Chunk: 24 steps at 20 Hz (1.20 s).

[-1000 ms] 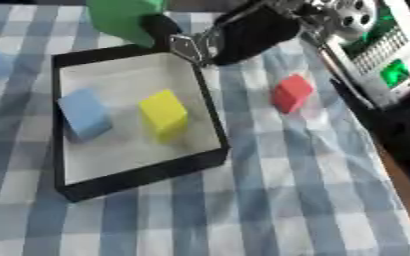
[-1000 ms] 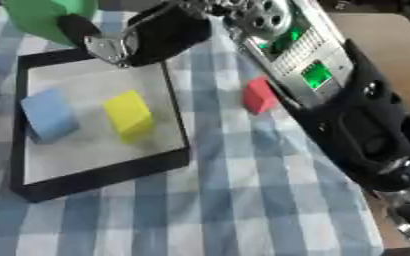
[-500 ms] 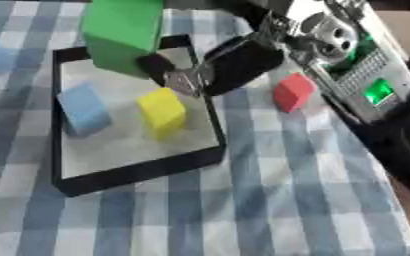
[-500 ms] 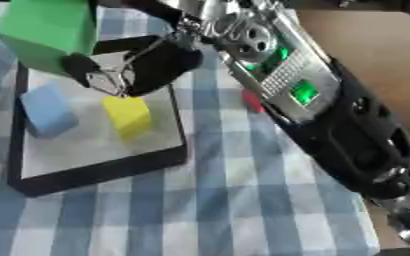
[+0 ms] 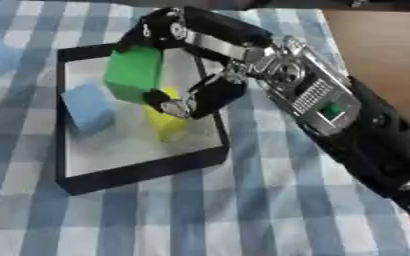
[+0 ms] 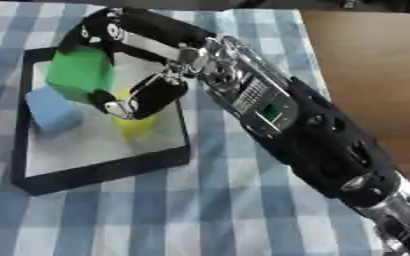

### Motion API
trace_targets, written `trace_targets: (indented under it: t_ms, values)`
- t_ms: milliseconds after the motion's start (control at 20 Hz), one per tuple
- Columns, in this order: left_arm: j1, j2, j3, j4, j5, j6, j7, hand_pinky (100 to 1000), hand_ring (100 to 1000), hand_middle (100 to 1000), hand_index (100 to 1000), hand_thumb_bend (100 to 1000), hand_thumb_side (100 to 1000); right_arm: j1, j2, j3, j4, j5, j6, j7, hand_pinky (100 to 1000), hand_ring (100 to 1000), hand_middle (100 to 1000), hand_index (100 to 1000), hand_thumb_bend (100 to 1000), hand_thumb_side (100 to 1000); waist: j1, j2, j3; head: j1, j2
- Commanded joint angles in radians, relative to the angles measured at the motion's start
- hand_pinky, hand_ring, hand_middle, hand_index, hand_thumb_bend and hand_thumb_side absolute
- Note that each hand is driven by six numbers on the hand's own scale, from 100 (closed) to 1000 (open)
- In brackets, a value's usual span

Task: Pick up objects on the table and place them in the box.

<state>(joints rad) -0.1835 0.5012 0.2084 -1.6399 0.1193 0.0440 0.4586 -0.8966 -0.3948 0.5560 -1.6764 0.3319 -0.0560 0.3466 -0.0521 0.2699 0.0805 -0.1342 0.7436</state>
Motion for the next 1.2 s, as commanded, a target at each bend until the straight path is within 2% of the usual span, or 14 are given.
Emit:
trace_targets:
  t_ms: [50,500,800,1200]
  values:
    - [-0.006,0.036,0.009,-0.015,-0.001,-0.001,-0.001,635,733,699,803,399,619,-0.012,0.001,-0.005,0.027,0.021,-0.019,-0.012,843,552,590,601,100,100,0.014,-0.015,0.002,-0.002,-0.011]
    - [-0.01,0.048,0.022,-0.067,-0.018,-0.012,0.015,639,735,703,806,400,608,-0.005,0.014,-0.002,0.096,0.042,-0.036,-0.022,851,570,604,615,100,100,0.016,-0.015,0.009,-0.011,-0.009]
    - [-0.012,0.081,0.032,-0.159,-0.006,-0.026,0.048,645,739,709,813,407,597,-0.011,0.026,-0.003,0.155,0.075,-0.056,-0.013,876,644,660,675,100,100,0.021,-0.017,0.028,-0.033,-0.009]
    - [-0.008,0.142,0.052,-0.245,0.038,-0.038,0.115,652,742,714,816,422,580,-0.003,0.026,-0.008,0.201,0.132,-0.098,0.021,895,696,700,716,100,100,0.03,-0.022,0.042,-0.04,-0.007]
